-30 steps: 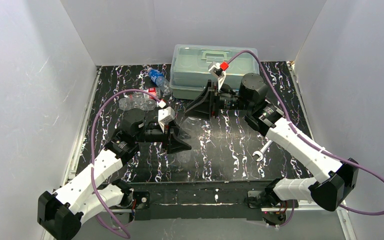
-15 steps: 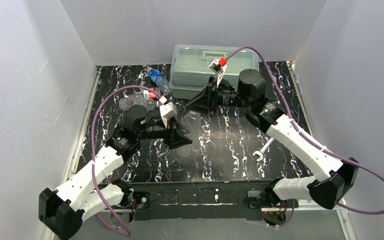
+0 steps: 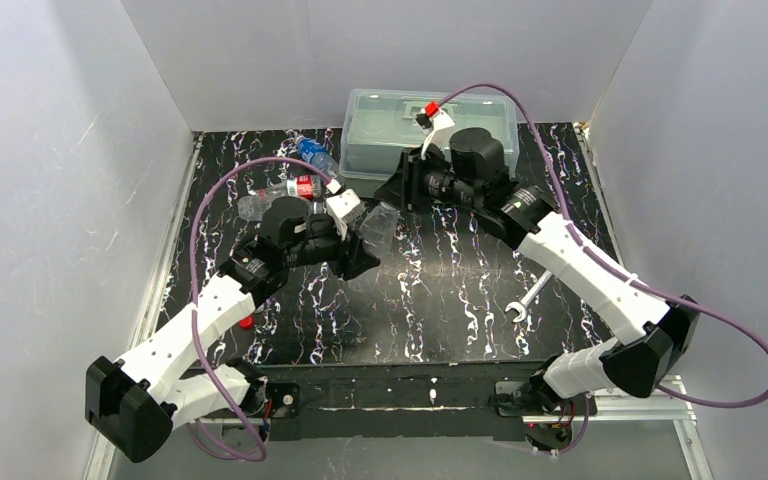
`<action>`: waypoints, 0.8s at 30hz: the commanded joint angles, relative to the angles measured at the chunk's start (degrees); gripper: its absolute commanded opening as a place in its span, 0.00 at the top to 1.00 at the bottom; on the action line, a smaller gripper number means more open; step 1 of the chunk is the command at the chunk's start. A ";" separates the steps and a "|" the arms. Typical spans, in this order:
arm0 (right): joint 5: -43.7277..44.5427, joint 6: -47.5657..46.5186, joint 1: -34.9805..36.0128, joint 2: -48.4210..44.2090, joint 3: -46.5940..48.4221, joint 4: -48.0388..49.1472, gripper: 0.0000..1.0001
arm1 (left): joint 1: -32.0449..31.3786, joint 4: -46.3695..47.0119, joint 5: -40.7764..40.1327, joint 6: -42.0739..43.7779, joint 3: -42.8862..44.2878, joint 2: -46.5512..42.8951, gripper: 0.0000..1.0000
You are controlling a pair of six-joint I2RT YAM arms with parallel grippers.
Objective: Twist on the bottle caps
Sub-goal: Screw the bottle cap onto the plastic bottle, then place the plastic bottle at the center of the board.
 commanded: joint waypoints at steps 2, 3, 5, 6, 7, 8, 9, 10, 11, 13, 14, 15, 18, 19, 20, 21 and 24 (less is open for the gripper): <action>21.28 1.78 5.71 3.74 8.89 -15.50 0.99 | 0.81 -0.62 -14.05 1.71 4.20 1.58 1.00; 23.70 1.94 6.35 4.68 10.38 -18.04 0.99 | 0.70 -0.68 -14.78 2.08 4.44 1.88 1.00; 28.28 2.19 7.66 7.11 13.70 -21.79 0.99 | 0.27 -0.79 -16.37 3.01 4.81 2.48 1.00; 30.13 2.30 8.17 8.30 15.78 -23.28 0.99 | 0.06 -0.98 -17.27 3.43 4.95 2.77 1.00; 31.71 2.52 8.52 9.49 17.18 -24.77 0.99 | -0.14 -1.19 -18.13 3.91 5.01 2.99 1.00; 32.42 2.69 8.78 10.66 18.63 -26.03 0.99 | -0.27 -1.30 -18.86 4.34 4.97 3.11 1.00; 32.59 2.81 8.83 11.50 19.63 -26.72 0.99 | -0.36 -1.39 -19.24 4.69 4.85 3.11 1.00; 32.64 2.70 8.83 11.87 20.22 -26.95 0.99 | -0.38 -1.34 -19.37 4.81 4.47 3.00 1.00; 32.58 2.57 8.83 11.86 20.37 -26.73 0.99 | -0.39 -0.95 -19.38 4.91 3.95 2.89 1.00; 31.96 1.56 8.58 10.72 20.03 -25.58 0.80 | -0.39 0.16 -18.33 5.24 2.63 2.36 1.00; 31.18 0.79 8.26 9.83 19.87 -25.16 0.69 | -0.39 0.94 -17.58 5.48 1.71 2.14 1.00; 29.89 -0.08 7.71 8.99 19.67 -24.67 0.54 | -0.39 1.45 -16.96 5.48 1.03 1.99 1.00; 25.37 -2.05 5.58 6.04 19.25 -23.94 0.19 | -0.39 2.95 -14.93 6.11 -0.86 1.53 1.00; 23.83 -2.43 4.65 5.04 19.22 -23.97 0.12 | -0.42 3.54 -14.41 6.28 -1.47 1.37 1.00; 22.20 -2.91 3.83 4.49 19.08 -24.00 0.07 | -0.39 4.17 -14.03 6.47 -2.11 1.14 1.00; 20.24 -3.29 3.26 4.15 19.04 -24.13 0.05 | -0.39 5.00 -13.72 6.63 -2.51 1.03 1.00; 14.51 -3.88 1.91 4.41 18.80 -25.08 0.02 | -0.43 6.45 -11.33 7.60 -3.38 0.58 1.00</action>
